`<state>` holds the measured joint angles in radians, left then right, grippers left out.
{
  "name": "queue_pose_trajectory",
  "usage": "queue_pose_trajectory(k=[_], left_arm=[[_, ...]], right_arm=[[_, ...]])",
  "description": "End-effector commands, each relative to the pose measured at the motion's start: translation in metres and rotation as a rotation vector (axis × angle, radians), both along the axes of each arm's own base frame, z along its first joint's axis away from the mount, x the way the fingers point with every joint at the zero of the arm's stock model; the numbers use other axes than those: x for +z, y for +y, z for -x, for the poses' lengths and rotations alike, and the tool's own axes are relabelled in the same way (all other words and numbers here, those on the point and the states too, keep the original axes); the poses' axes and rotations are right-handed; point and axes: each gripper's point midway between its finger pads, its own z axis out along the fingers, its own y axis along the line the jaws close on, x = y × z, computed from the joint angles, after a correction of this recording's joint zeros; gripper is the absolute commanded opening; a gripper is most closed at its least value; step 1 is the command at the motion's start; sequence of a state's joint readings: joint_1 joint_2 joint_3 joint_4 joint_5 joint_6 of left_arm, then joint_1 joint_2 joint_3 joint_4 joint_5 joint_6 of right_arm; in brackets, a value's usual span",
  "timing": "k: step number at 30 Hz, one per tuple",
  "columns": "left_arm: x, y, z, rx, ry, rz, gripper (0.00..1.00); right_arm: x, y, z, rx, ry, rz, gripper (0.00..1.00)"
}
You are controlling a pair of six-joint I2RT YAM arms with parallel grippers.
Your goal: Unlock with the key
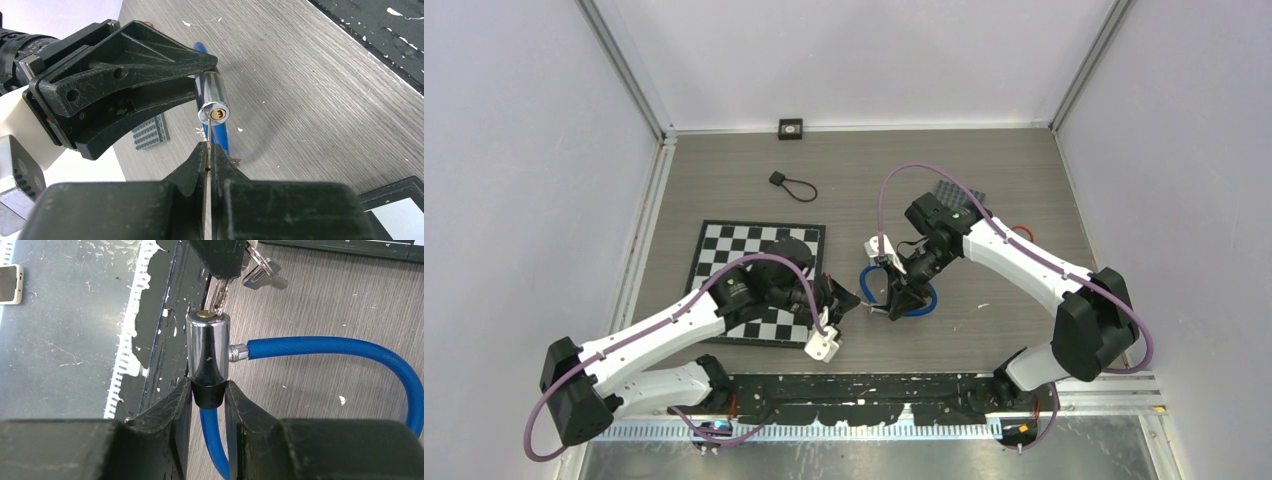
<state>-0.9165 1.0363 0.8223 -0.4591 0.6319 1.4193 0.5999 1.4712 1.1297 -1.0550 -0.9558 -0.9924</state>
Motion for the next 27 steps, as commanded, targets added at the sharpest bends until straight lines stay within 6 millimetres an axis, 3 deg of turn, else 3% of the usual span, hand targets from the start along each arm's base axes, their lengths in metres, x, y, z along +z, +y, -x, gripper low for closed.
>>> queue_pose_trajectory(k=[1, 27], left_arm=[[0.017, -0.004, 0.002, -0.019, -0.038, 0.056, 0.00], [-0.001, 0.001, 0.012, -0.064, -0.011, 0.010, 0.00]], right_arm=[[0.014, 0.002, 0.001, -0.003, -0.002, -0.040, 0.00], [0.018, 0.002, -0.002, -0.020, 0.004, -0.051, 0.01]])
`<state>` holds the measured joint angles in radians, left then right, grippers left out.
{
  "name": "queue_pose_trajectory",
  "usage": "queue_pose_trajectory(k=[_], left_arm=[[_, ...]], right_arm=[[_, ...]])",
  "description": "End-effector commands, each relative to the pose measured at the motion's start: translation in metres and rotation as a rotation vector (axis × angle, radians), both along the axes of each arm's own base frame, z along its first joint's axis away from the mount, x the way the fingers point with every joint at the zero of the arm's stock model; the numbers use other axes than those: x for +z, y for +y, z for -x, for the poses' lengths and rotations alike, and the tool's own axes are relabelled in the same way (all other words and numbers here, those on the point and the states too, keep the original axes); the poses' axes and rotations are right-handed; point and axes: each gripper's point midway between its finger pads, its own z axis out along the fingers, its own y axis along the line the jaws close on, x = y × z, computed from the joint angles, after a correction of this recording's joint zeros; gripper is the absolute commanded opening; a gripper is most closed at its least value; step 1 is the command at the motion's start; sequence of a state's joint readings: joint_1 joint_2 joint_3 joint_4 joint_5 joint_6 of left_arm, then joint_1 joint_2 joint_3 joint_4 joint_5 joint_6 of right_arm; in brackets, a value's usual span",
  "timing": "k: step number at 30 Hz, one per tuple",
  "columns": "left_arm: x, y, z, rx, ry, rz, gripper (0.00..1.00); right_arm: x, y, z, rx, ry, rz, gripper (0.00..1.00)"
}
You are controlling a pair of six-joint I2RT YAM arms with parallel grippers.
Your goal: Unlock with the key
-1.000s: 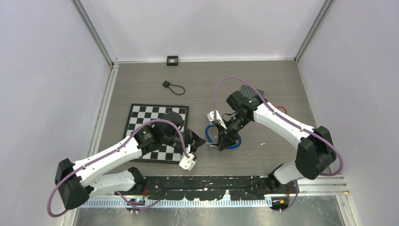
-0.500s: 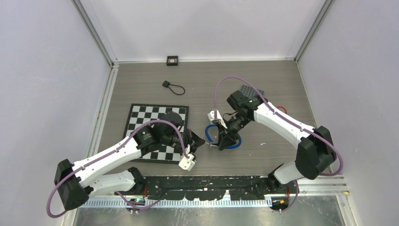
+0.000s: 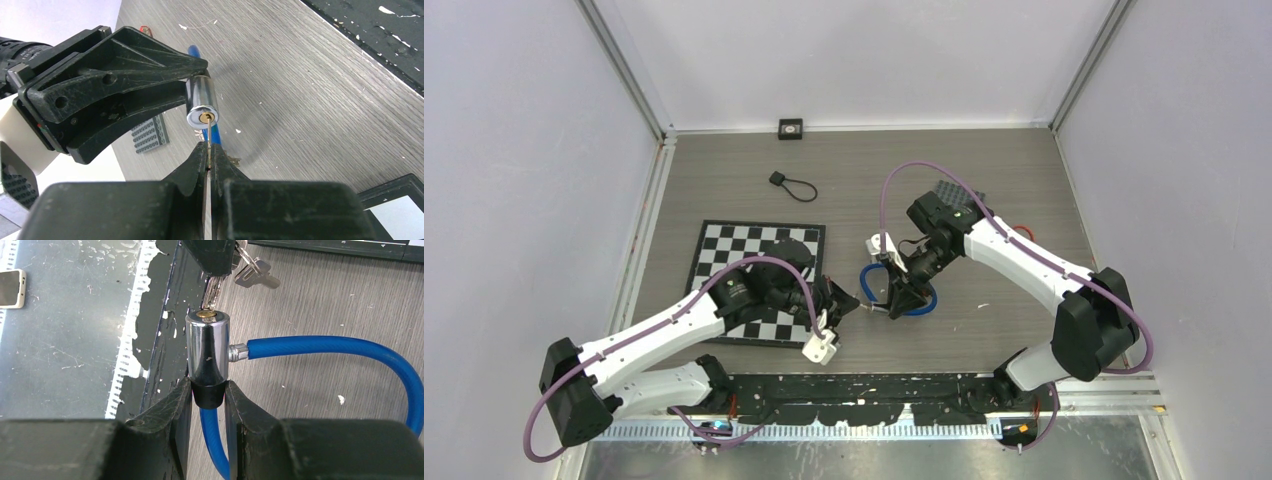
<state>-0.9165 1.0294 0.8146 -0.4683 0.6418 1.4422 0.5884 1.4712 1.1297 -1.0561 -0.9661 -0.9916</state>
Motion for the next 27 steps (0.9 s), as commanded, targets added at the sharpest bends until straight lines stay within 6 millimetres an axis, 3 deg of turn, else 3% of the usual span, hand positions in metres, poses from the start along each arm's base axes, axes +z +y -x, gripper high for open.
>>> queue_pose_trajectory(k=[1, 27], left_arm=[[0.0001, -0.0006, 0.0088, -0.047, -0.004, 0.012, 0.00], [0.0076, -0.0055, 0.0073, -0.051, -0.012, 0.042, 0.00]], right_arm=[[0.0168, 0.0027, -0.0009, -0.011, -0.001, -0.043, 0.01], [0.0142, 0.0043, -0.0017, -0.016, 0.026, -0.038, 0.01]])
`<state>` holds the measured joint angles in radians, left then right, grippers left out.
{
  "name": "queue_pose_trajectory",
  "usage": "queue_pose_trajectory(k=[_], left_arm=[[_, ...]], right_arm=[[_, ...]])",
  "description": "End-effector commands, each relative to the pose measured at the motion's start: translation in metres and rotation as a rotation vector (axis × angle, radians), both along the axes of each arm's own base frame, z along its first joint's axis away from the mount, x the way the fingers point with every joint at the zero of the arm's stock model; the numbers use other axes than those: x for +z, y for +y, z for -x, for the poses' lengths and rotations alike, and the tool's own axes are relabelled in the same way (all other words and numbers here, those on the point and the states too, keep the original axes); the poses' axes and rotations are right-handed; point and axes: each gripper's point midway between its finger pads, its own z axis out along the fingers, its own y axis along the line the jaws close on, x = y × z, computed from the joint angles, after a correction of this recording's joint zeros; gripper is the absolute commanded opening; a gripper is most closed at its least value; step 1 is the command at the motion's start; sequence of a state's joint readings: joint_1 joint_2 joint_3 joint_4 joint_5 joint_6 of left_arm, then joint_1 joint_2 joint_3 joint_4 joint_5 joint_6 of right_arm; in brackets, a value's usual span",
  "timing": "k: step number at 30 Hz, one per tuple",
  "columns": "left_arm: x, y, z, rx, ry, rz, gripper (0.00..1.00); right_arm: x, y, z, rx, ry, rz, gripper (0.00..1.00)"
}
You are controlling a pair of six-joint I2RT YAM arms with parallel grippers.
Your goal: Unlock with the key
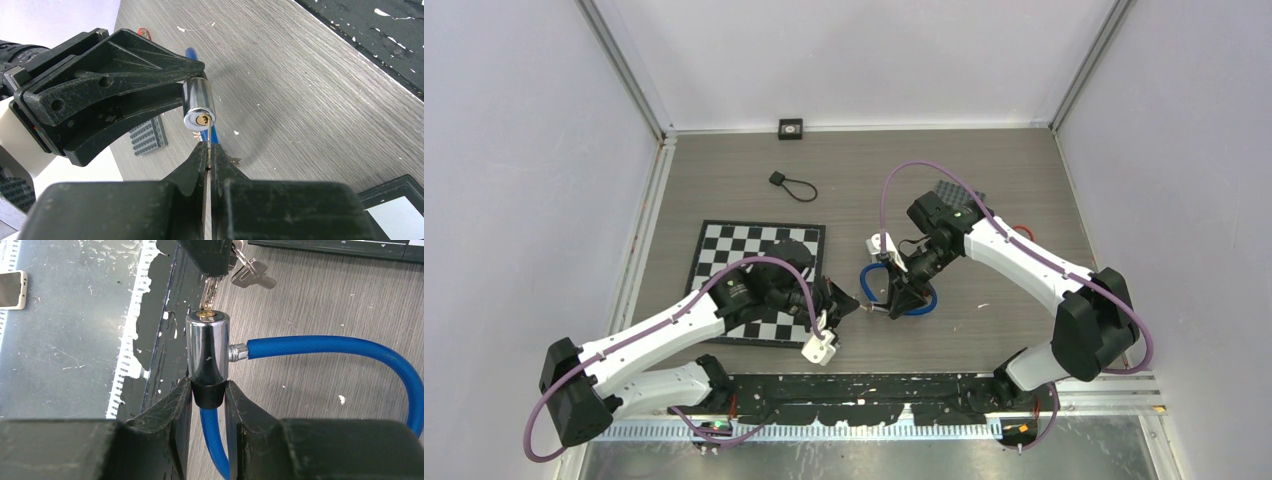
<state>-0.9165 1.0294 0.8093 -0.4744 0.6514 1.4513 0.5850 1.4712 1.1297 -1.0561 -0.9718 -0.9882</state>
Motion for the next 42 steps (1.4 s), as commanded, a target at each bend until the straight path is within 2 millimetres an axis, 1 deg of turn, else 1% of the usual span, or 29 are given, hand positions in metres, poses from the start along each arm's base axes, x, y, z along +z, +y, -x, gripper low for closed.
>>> queue_pose_trajectory(k=[1, 7, 14, 20, 29, 38, 42], left_arm=[[0.011, -0.006, 0.005, -0.040, -0.018, 0.048, 0.00], [0.011, -0.007, 0.003, -0.041, -0.032, 0.047, 0.00], [0.005, -0.007, 0.002, -0.040, -0.047, 0.028, 0.00], [0.001, -0.004, 0.002, -0.041, -0.058, 0.021, 0.00], [-0.007, -0.003, 0.004, -0.050, -0.058, 0.017, 0.00], [0.003, -0.007, 0.000, -0.025, -0.064, 0.053, 0.00], [0.014, -0.006, -0.001, -0.009, -0.068, 0.077, 0.00]], right_arm=[[0.013, 0.004, -0.002, -0.012, 0.023, -0.033, 0.01], [0.013, 0.005, -0.002, -0.015, 0.035, -0.031, 0.01], [0.013, 0.006, -0.002, -0.017, 0.045, -0.032, 0.01], [0.015, 0.006, -0.002, -0.023, 0.047, -0.039, 0.01], [0.023, 0.005, -0.005, -0.045, 0.069, -0.081, 0.01], [0.021, 0.004, -0.004, -0.048, 0.077, -0.084, 0.00], [0.018, 0.001, -0.002, -0.040, 0.069, -0.083, 0.00]])
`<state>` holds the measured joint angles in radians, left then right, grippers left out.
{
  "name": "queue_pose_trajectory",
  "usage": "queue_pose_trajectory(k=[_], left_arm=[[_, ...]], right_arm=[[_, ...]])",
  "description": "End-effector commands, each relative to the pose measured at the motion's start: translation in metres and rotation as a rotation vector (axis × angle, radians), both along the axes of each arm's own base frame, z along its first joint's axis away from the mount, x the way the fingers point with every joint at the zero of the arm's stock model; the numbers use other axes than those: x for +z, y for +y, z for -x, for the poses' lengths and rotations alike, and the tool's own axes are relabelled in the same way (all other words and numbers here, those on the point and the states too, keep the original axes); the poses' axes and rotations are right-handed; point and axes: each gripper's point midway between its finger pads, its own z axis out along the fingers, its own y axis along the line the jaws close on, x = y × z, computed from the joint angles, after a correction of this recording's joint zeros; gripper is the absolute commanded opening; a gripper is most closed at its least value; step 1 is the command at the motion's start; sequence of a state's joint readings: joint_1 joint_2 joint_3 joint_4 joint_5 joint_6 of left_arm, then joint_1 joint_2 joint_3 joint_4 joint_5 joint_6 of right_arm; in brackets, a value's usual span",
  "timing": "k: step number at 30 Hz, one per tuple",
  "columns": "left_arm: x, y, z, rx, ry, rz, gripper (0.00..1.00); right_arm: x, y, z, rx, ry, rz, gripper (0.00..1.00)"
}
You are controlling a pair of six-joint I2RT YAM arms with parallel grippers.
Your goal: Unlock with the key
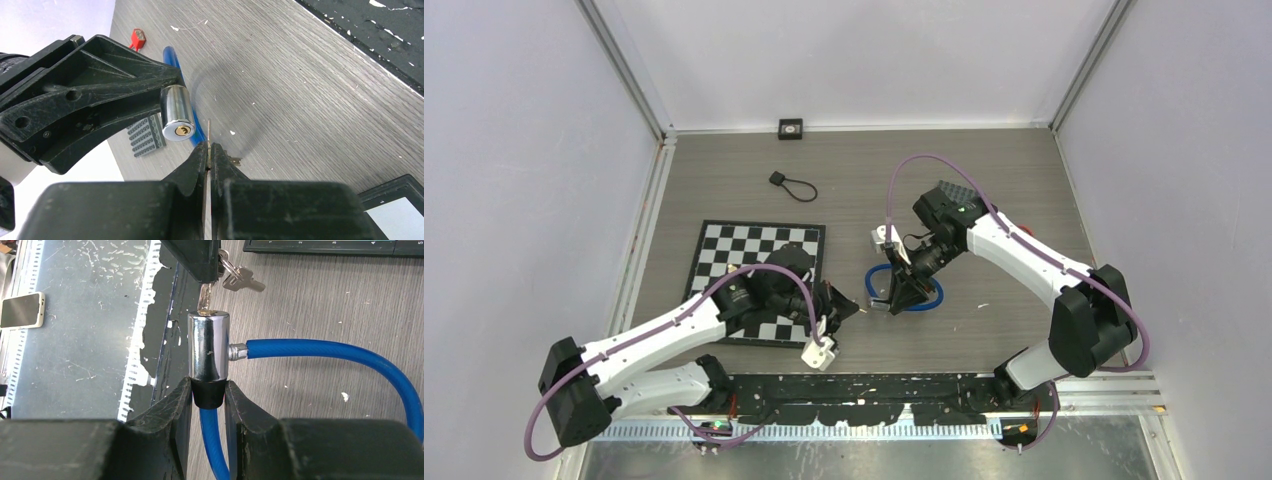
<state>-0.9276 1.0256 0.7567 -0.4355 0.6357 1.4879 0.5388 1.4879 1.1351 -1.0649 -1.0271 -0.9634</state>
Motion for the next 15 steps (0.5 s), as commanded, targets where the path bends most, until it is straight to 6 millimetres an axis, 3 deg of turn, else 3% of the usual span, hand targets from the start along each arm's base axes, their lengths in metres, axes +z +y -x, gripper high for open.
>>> queue_pose_trajectory(k=[1, 15], left_arm=[[0.031, -0.007, -0.002, 0.011, -0.031, 0.094, 0.00], [0.042, -0.009, -0.006, 0.017, -0.048, 0.102, 0.00]], right_arm=[[0.012, 0.002, 0.005, 0.011, -0.002, -0.057, 0.00], [0.011, 0.001, 0.005, 0.009, 0.002, -0.062, 0.00]])
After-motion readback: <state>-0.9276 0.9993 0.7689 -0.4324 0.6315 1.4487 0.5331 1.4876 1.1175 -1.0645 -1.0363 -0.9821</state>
